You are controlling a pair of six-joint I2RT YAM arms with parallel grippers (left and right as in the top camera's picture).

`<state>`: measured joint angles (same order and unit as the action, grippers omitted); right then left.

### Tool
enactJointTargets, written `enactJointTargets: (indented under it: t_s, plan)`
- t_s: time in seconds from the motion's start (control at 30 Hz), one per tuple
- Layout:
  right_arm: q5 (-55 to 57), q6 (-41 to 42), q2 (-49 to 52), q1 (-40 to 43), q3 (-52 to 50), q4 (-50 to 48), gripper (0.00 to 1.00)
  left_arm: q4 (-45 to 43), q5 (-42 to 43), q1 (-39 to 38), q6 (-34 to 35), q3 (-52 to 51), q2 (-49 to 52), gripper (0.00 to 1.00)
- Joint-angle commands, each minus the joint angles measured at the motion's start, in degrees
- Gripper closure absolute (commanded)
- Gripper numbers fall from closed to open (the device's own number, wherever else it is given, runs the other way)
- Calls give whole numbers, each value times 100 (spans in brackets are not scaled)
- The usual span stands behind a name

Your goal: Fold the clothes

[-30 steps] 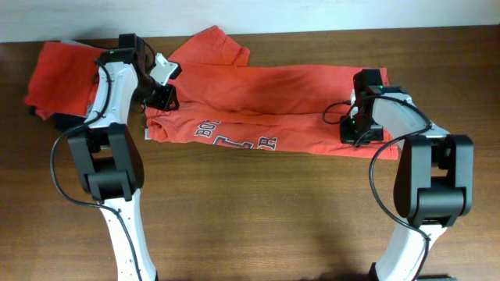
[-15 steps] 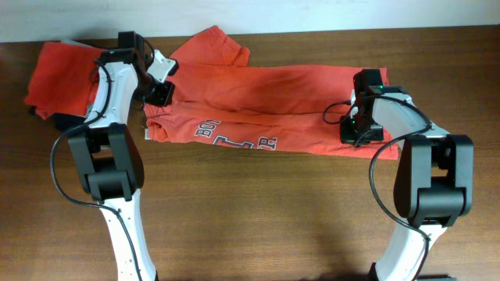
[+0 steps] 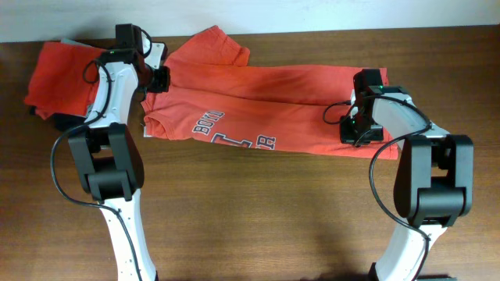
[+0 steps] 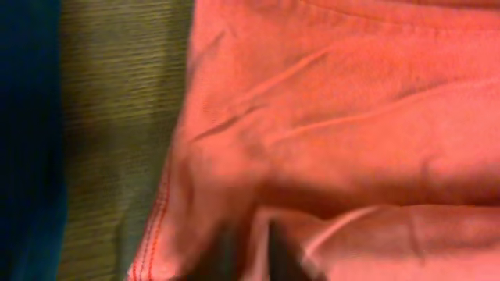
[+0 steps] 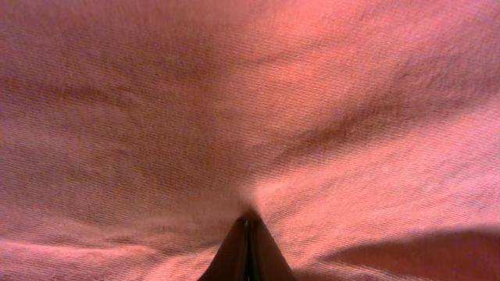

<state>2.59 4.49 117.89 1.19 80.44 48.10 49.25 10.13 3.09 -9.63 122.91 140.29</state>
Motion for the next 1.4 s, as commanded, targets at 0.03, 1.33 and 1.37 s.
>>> enactJointTargets:
  t_s: [0.03,1.33,1.37]
  plan:
    - [116,46,175,-4,-79,-57,96,-44,-76,44,146,72,120,32]
    - [-1099,-876,90,-4,98,-234,96,1198,122,-234,918,-664,-70,99]
    - [-1097,-876,90,-4,31,-254,96,1182,-44,-262,997,-737,-70,99]
